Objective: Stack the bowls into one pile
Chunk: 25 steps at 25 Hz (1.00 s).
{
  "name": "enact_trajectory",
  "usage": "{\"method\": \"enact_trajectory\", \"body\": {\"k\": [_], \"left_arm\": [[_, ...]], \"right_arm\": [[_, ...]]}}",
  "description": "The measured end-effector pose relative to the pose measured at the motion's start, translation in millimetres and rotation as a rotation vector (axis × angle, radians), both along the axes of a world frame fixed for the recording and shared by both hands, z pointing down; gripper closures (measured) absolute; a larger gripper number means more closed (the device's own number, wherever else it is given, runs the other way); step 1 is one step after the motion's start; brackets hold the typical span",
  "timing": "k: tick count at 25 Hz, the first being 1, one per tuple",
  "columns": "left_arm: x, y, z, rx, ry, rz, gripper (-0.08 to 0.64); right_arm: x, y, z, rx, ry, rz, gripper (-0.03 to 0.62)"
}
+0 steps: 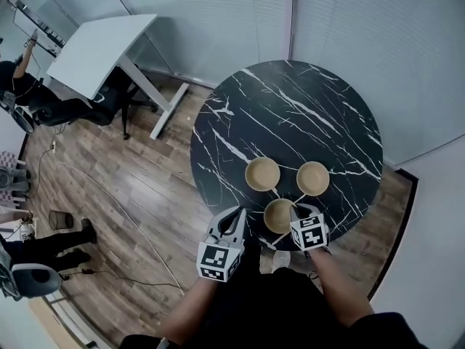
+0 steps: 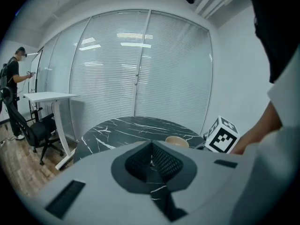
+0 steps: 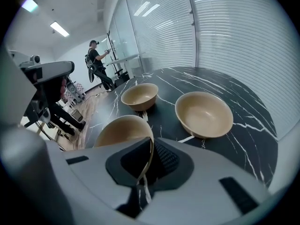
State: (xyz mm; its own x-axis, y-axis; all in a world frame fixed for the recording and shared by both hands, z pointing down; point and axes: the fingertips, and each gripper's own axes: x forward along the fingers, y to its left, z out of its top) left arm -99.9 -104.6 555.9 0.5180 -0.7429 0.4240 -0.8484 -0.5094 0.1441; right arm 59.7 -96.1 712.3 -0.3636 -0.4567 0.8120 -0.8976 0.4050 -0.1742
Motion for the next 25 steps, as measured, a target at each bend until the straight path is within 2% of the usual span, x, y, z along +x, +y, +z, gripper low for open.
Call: {"method": "enact_trajectory", "body": {"k": [11,25], "left_arm": [[5,-4,-1,0.004,0.002,0.015,0.549],[16,-6,2,-0.001,0.018,0.044,0.549]], "right_arm": [[9,-11,-32,0.07,-0.021,0.007,0.568],[46,-50,-71,0.171,-0.006,0.115,0.568]]}}
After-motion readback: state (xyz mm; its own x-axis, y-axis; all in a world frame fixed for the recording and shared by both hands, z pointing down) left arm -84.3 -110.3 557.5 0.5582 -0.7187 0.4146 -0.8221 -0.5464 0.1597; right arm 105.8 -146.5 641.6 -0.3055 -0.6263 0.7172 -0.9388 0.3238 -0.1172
